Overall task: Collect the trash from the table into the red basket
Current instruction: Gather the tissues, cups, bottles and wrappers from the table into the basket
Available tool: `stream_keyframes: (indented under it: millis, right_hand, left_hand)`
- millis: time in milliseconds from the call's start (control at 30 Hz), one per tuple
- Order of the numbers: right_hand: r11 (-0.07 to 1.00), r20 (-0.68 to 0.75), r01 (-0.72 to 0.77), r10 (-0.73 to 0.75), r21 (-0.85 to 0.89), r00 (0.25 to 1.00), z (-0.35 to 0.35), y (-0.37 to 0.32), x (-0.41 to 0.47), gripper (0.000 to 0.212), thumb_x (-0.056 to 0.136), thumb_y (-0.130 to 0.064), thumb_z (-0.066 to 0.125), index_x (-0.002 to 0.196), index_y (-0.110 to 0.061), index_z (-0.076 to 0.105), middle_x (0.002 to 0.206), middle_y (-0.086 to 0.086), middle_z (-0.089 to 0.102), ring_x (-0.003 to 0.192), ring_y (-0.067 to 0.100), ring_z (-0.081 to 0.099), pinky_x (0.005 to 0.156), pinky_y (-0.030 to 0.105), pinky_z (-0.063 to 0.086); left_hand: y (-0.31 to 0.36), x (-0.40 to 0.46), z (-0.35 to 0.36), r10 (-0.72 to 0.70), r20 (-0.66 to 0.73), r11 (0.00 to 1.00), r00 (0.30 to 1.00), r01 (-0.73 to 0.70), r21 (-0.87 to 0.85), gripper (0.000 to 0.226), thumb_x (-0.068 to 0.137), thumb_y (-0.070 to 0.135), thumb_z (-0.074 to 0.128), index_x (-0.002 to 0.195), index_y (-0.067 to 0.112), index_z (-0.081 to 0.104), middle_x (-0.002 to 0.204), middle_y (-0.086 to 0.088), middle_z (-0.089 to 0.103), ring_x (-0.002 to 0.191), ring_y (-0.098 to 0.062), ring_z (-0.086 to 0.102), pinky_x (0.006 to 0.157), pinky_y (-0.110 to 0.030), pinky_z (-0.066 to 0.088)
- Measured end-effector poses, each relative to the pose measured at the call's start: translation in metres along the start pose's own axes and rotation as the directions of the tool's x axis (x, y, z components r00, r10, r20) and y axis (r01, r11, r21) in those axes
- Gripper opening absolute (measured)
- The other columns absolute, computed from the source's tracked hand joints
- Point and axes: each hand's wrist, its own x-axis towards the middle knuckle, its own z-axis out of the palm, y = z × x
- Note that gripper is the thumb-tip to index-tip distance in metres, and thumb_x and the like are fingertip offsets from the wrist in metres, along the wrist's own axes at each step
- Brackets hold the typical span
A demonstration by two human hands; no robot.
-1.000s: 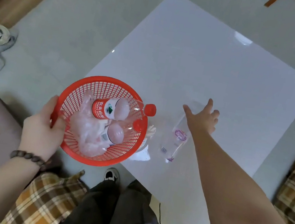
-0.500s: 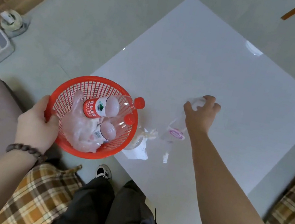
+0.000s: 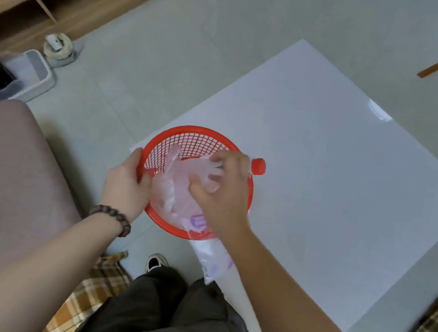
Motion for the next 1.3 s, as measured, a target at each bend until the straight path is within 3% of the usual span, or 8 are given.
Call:
stream_keyframes:
  millis: [167, 300, 533, 700, 867, 1000, 1133, 1300]
  right_hand:
    - [0.993, 0.120, 0.012, 0.002, -0.116, 0.993, 0.043, 0.003, -0.001, 0.045, 0.077, -0.027, 0.071, 0.111, -0.012, 0.047, 0.125, 0.006, 0.035, 0.106, 0.012, 0.041, 0.084, 0.032, 0.047]
    - [0.968, 0.233, 0.028, 0.032, -0.248, 0.972, 0.065, 0.004, 0.009, 0.066, 0.078, -0.047, 0.068, 0.128, -0.015, 0.040, 0.143, 0.011, 0.024, 0.126, 0.025, 0.036, 0.091, 0.043, 0.049]
    - [0.898, 0.365, 0.191, -0.037, -0.396, 0.930, 0.085, -0.001, 0.016, 0.101, 0.076, -0.066, 0.056, 0.149, -0.022, 0.002, 0.158, 0.010, -0.004, 0.146, 0.029, -0.002, 0.114, 0.049, 0.025]
    - [0.917, 0.311, 0.258, -0.160, -0.305, 0.937, 0.084, -0.010, 0.007, 0.081, 0.083, -0.054, 0.056, 0.147, -0.018, 0.021, 0.158, 0.011, 0.005, 0.144, 0.030, 0.015, 0.107, 0.050, 0.037]
    - [0.956, 0.057, 0.193, -0.185, -0.223, 0.981, 0.067, 0.022, -0.004, 0.046, 0.092, -0.042, 0.047, 0.130, -0.016, 0.045, 0.144, 0.010, 0.032, 0.131, 0.022, 0.038, 0.099, 0.034, 0.044]
    - [0.899, 0.069, -0.008, 0.042, -0.438, 0.997, 0.044, 0.094, -0.019, 0.048, 0.092, -0.040, 0.049, 0.135, -0.020, 0.041, 0.150, 0.008, 0.025, 0.136, 0.023, 0.028, 0.104, 0.038, 0.039]
    - [0.663, 0.208, -0.161, 0.441, -0.731, 0.873, 0.030, 0.168, -0.037, 0.061, 0.091, -0.047, 0.048, 0.145, -0.036, 0.021, 0.158, 0.004, 0.003, 0.143, 0.027, 0.009, 0.113, 0.045, 0.027]
    - [0.608, 0.223, -0.165, 0.510, -0.776, 0.831, 0.043, 0.210, -0.038, 0.046, 0.092, -0.028, 0.053, 0.136, -0.033, 0.040, 0.153, 0.002, 0.015, 0.137, 0.028, 0.023, 0.102, 0.036, 0.039]
  left_hand:
    - [-0.004, -0.005, -0.009, -0.006, -0.027, 0.998, 1.000, 0.004, -0.062, 0.047, 0.086, 0.004, 0.051, 0.132, 0.013, 0.053, 0.100, -0.010, 0.070, 0.084, -0.026, 0.063, 0.069, -0.022, 0.040]
    - [-0.017, -0.007, -0.020, 0.014, -0.024, 0.999, 1.000, -0.015, -0.045, 0.046, 0.085, 0.004, 0.051, 0.131, 0.010, 0.054, 0.101, -0.010, 0.070, 0.081, -0.023, 0.061, 0.068, -0.014, 0.038]
    - [-0.036, -0.013, -0.036, -0.025, -0.053, 1.000, 0.998, 0.024, -0.018, 0.043, 0.085, 0.002, 0.052, 0.128, 0.008, 0.056, 0.080, -0.003, 0.063, 0.063, -0.015, 0.050, 0.054, 0.000, 0.032]
    - [-0.066, -0.012, -0.053, -0.130, -0.121, 0.991, 0.984, 0.132, 0.002, 0.047, 0.083, 0.005, 0.050, 0.128, 0.013, 0.056, 0.095, -0.015, 0.070, 0.083, -0.034, 0.062, 0.073, -0.030, 0.046]
    - [-0.093, -0.018, -0.073, -0.164, -0.252, 0.983, 0.954, 0.178, 0.035, 0.029, 0.079, 0.002, 0.050, 0.104, 0.010, 0.063, 0.081, -0.016, 0.066, 0.076, -0.039, 0.059, 0.063, -0.030, 0.034]
    - [-0.118, -0.024, -0.076, -0.230, -0.289, 0.967, 0.929, 0.252, 0.041, 0.034, 0.073, 0.014, 0.045, 0.102, 0.012, 0.063, 0.081, -0.019, 0.066, 0.076, -0.041, 0.059, 0.068, -0.040, 0.044]
    - [-0.155, -0.031, -0.063, -0.331, -0.291, 0.935, 0.898, 0.353, 0.028, 0.041, 0.072, 0.024, 0.042, 0.111, 0.025, 0.054, 0.082, -0.008, 0.068, 0.075, -0.034, 0.062, 0.070, -0.044, 0.053]
    - [-0.204, -0.045, -0.042, -0.444, -0.223, 0.890, 0.868, 0.456, 0.003, 0.046, 0.071, 0.037, 0.044, 0.117, 0.033, 0.047, 0.086, -0.005, 0.067, 0.078, -0.038, 0.065, 0.067, -0.053, 0.055]
